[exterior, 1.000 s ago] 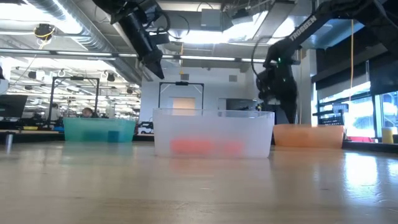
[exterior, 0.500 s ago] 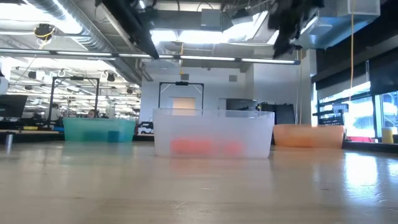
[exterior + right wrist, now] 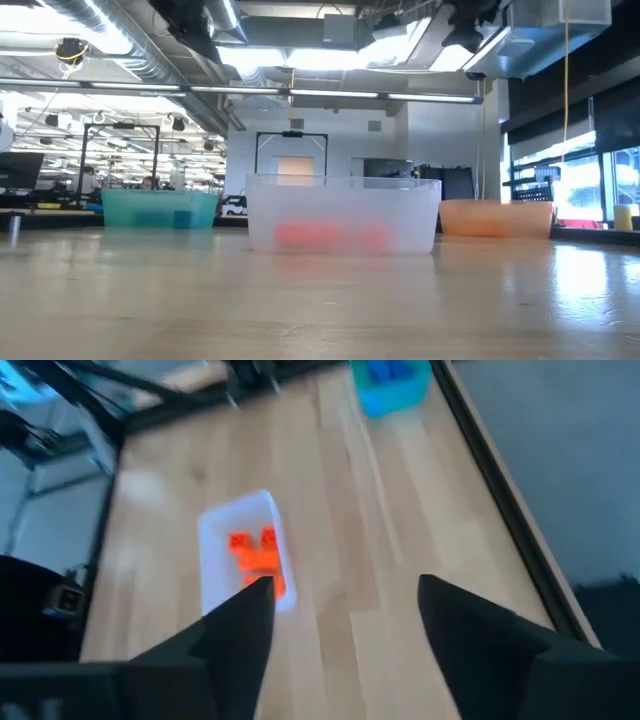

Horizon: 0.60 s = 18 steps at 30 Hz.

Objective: Sort & place blocks by color
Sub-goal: Return to Home Position

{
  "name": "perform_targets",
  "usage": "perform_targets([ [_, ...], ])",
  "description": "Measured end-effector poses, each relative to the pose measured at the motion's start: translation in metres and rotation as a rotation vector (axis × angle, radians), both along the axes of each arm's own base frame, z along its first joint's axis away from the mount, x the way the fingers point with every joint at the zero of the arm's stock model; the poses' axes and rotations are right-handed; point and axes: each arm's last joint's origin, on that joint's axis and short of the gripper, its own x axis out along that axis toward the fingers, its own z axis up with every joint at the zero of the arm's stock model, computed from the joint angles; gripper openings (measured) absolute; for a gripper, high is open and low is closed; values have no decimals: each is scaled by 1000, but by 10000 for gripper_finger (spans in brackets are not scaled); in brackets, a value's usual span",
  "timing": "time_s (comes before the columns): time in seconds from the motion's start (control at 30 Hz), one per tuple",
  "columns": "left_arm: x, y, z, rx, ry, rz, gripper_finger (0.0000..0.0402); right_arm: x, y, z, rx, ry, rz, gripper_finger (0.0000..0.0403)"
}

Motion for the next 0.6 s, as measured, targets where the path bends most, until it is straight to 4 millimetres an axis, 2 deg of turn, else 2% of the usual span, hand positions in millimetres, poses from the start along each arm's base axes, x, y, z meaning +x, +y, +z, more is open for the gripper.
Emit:
perform_targets([
  [0.1,-12,-10,3,-11,4,3,1,3,5,-1,-24,63,-9,176],
  [0.27,-38,-31,9,-72,-31,45,0,4,20,3,-33,63,32,26],
  [0.4,-64,-52,14,-84,-79,63,0,-2,36,8,-31,80,44,12],
  [0.6,-102,-86,24,-87,-266,33,0,-16,62,20,-88,83,11,3],
])
